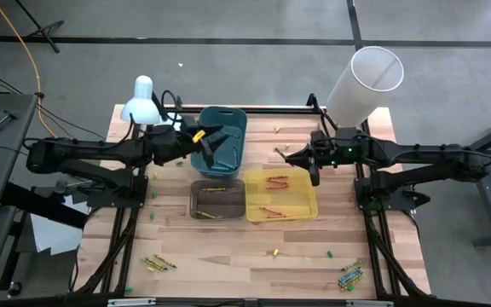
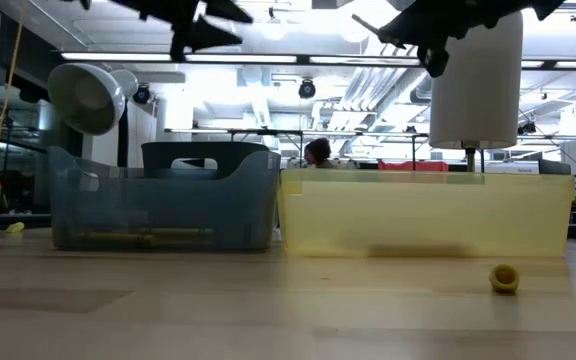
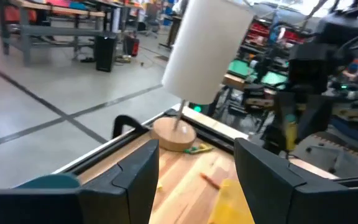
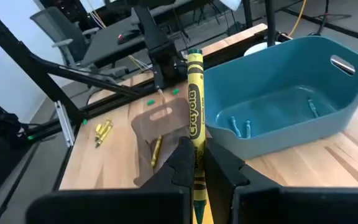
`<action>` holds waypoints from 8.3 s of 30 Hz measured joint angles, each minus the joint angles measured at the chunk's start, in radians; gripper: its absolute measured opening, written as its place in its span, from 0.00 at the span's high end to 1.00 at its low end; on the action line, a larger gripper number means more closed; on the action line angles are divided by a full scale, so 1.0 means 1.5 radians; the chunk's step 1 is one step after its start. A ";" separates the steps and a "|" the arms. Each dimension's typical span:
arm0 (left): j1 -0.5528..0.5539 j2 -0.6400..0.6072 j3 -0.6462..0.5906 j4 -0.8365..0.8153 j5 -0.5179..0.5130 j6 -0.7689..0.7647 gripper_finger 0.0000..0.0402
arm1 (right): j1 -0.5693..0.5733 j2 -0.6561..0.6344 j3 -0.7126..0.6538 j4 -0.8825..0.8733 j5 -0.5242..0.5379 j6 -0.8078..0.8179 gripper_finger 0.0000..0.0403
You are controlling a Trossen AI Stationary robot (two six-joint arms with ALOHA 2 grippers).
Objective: Sort crayons
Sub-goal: Move the green crayon to the bottom left of the table
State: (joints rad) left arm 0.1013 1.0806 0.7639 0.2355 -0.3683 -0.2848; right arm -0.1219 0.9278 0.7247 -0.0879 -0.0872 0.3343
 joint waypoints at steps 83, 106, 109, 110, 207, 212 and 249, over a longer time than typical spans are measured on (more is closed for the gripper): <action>0.002 -0.178 0.028 -0.232 0.217 0.146 0.99 | -0.028 0.223 0.254 0.102 0.131 -0.057 0.65; -0.430 0.208 0.188 -0.654 0.278 0.155 1.00 | -0.054 0.186 0.254 -0.116 0.174 -0.151 0.50; -0.444 0.254 0.189 -0.640 0.279 0.186 1.00 | -0.054 0.186 0.254 -0.128 0.174 -0.165 0.50; -0.446 0.271 0.189 -0.640 0.279 0.199 1.00 | -0.054 0.186 0.254 -0.130 0.174 -0.166 0.50; -0.700 0.358 0.221 -0.734 0.318 -0.147 1.00 | -0.024 0.186 0.254 -0.167 0.115 0.069 0.50; -0.721 0.269 0.135 -0.654 0.323 -0.181 1.00 | 0.002 0.186 0.254 -0.167 0.116 0.127 0.50; -0.690 0.355 0.016 -0.504 0.268 -0.247 0.64 | 0.039 0.186 0.254 -0.223 0.180 0.086 0.50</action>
State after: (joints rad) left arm -0.9333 1.6132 0.7883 -0.5209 0.0337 -0.6549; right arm -0.0639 1.2072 1.1053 -0.4225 0.1822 0.4626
